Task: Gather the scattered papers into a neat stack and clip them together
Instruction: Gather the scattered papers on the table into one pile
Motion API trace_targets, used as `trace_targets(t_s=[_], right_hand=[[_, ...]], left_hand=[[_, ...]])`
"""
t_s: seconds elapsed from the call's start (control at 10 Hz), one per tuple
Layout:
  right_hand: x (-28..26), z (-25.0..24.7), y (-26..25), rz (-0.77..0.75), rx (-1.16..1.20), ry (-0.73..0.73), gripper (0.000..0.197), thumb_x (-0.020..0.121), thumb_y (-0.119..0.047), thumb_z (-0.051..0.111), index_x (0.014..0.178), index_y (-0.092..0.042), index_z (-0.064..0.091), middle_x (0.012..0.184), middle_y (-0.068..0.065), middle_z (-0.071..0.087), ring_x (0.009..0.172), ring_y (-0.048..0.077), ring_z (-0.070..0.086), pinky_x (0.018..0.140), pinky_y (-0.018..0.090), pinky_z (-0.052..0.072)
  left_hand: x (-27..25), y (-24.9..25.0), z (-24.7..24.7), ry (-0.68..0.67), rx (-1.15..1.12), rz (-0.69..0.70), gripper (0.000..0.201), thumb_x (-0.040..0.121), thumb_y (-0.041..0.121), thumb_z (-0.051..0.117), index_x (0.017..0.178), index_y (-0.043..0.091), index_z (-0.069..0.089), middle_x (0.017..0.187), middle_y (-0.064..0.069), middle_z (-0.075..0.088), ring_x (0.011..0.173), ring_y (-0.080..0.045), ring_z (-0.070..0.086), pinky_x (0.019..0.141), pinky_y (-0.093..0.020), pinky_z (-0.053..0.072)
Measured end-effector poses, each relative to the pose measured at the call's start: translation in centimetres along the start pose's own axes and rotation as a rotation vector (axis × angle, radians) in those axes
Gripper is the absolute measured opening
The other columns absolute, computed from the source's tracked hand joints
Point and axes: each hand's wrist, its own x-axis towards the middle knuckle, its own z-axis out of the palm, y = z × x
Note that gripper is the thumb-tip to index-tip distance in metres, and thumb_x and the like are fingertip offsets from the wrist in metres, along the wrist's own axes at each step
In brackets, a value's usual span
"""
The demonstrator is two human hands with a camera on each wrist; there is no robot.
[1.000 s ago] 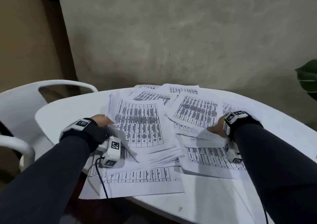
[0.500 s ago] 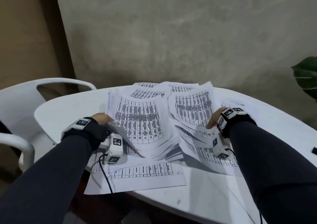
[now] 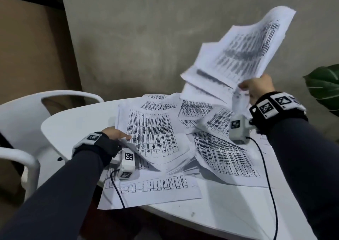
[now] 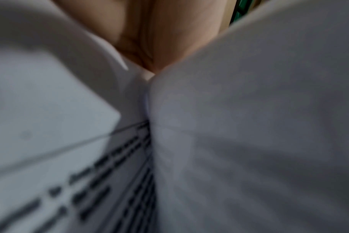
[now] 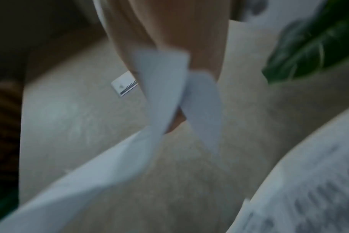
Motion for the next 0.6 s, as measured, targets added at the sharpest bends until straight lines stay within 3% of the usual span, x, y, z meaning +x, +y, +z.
trace_targets(t_s=[0.1, 0.2, 0.3, 0.4, 0.5, 0.6], right_hand=[[-3.4, 2.7, -0.4, 0.109, 0.150, -0.315, 0.006, 0.072, 0.006, 0.069, 0.076, 0.003, 0.065, 0.069, 0.013, 0.069, 0.069, 0.028, 0.066, 0.069, 0.036, 0.060], [-7.3, 6.4, 1.4, -0.011, -0.317, -0.570, 0.014, 0.076, -0.002, 0.070, 0.085, 0.007, 0.064, 0.075, 0.010, 0.067, 0.080, 0.026, 0.063, 0.066, 0.020, 0.055], [-10.9, 9.9, 3.8, -0.027, -0.706, -0.704, 0.040, 0.078, -0.006, 0.067, 0.113, 0.002, 0.049, 0.103, 0.013, 0.062, 0.095, 0.025, 0.060, 0.072, 0.024, 0.049], [-12.9, 12.1, 5.1, 0.083, -0.800, -0.850, 0.059, 0.078, -0.010, 0.070, 0.127, 0.003, 0.038, 0.099, 0.014, 0.061, 0.084, 0.025, 0.061, 0.060, 0.030, 0.048], [-12.4, 11.8, 4.7, 0.195, -0.621, -0.929, 0.065, 0.080, -0.030, 0.073, 0.126, 0.000, 0.037, 0.087, 0.004, 0.064, 0.074, 0.019, 0.060, 0.056, 0.027, 0.047], [-10.3, 8.6, 3.5, 0.101, -0.797, -0.787, 0.063, 0.090, -0.045, 0.055, 0.129, 0.005, 0.049, 0.112, 0.013, 0.065, 0.089, 0.023, 0.061, 0.077, 0.027, 0.048]], left_hand=[[-0.2, -0.4, 0.0, -0.019, -0.051, -0.009, 0.052, 0.077, 0.012, 0.073, 0.122, -0.009, 0.056, 0.119, -0.033, 0.059, 0.116, -0.050, 0.053, 0.096, -0.052, 0.044], [-0.8, -0.6, -0.2, -0.005, -0.279, 0.006, 0.056, 0.078, 0.040, 0.071, 0.114, -0.001, 0.058, 0.102, -0.028, 0.065, 0.077, -0.035, 0.070, 0.064, -0.027, 0.051], [-0.1, -0.8, 0.3, -0.015, -0.685, 0.069, 0.073, 0.078, 0.063, 0.058, 0.134, 0.016, 0.051, 0.134, -0.006, 0.056, 0.110, -0.028, 0.061, 0.090, -0.031, 0.045], [-0.6, -0.7, 0.1, -0.051, -0.733, 0.093, 0.055, 0.084, 0.046, 0.062, 0.130, 0.018, 0.054, 0.110, -0.005, 0.061, 0.070, -0.021, 0.064, 0.062, -0.023, 0.050], [0.0, -1.2, -0.5, -0.073, -0.364, -0.035, 0.030, 0.072, 0.021, 0.074, 0.096, 0.006, 0.066, 0.054, -0.010, 0.048, 0.034, -0.019, 0.041, 0.038, -0.018, 0.035], [0.9, -1.2, -0.9, -0.032, -0.083, -0.042, 0.024, 0.076, 0.010, 0.072, 0.093, 0.007, 0.055, 0.063, -0.006, 0.051, 0.056, -0.015, 0.047, 0.055, -0.023, 0.040]])
